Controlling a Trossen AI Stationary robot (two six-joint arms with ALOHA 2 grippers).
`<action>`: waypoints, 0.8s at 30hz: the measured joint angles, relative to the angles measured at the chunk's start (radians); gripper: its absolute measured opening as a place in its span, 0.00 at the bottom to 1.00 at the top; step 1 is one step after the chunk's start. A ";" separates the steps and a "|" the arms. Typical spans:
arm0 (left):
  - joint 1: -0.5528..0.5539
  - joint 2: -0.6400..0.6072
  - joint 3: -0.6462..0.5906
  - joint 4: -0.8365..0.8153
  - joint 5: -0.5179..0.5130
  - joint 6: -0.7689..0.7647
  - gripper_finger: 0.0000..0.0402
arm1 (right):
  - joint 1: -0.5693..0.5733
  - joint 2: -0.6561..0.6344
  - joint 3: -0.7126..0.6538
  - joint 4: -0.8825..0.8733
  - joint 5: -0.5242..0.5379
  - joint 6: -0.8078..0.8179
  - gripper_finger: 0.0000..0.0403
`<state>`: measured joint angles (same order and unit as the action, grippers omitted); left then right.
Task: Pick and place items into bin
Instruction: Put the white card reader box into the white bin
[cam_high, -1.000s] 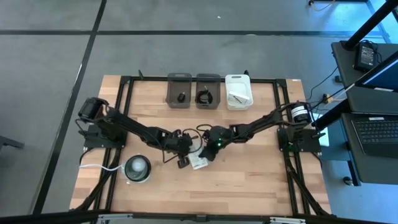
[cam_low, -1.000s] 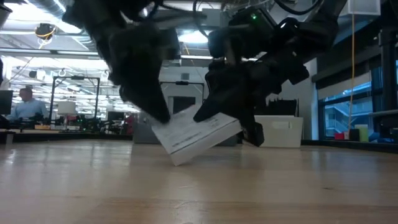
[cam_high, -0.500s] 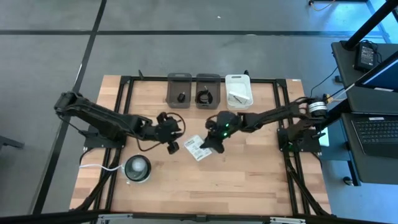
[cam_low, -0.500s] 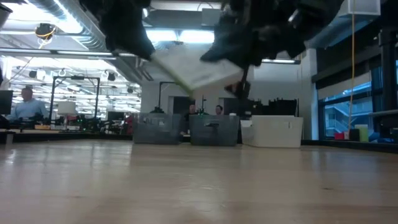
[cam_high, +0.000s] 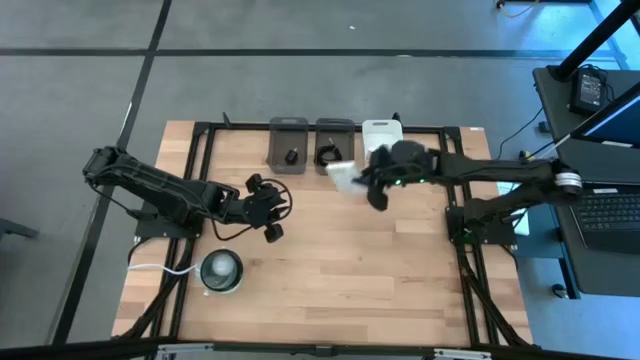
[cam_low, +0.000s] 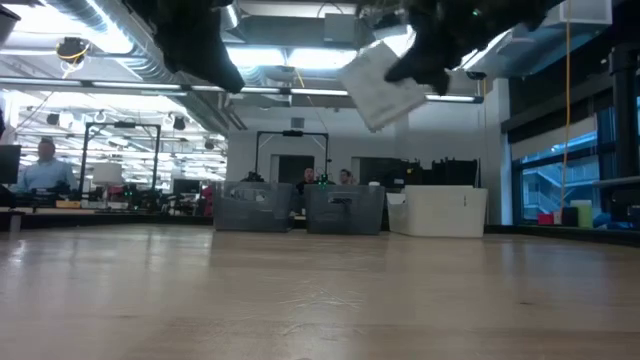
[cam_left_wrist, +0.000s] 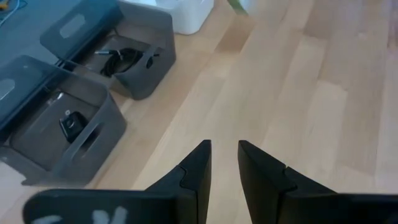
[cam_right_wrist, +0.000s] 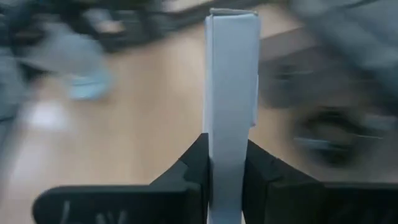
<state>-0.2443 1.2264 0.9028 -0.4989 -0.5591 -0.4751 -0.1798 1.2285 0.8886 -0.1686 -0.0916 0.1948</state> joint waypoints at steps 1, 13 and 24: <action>0.000 0.000 0.000 -0.006 0.000 0.000 0.19 | -0.013 -0.026 0.000 -0.037 0.055 -0.020 0.14; 0.018 0.000 0.000 -0.030 -0.007 0.000 0.19 | -0.178 -0.148 0.000 -0.254 0.485 -0.368 0.14; 0.029 0.000 0.000 -0.030 -0.006 0.000 0.18 | -0.377 -0.039 0.000 -0.268 0.417 -0.413 0.15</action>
<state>-0.2153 1.2259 0.9031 -0.5285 -0.5652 -0.4755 -0.5566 1.1896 0.8886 -0.4361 0.3250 -0.2183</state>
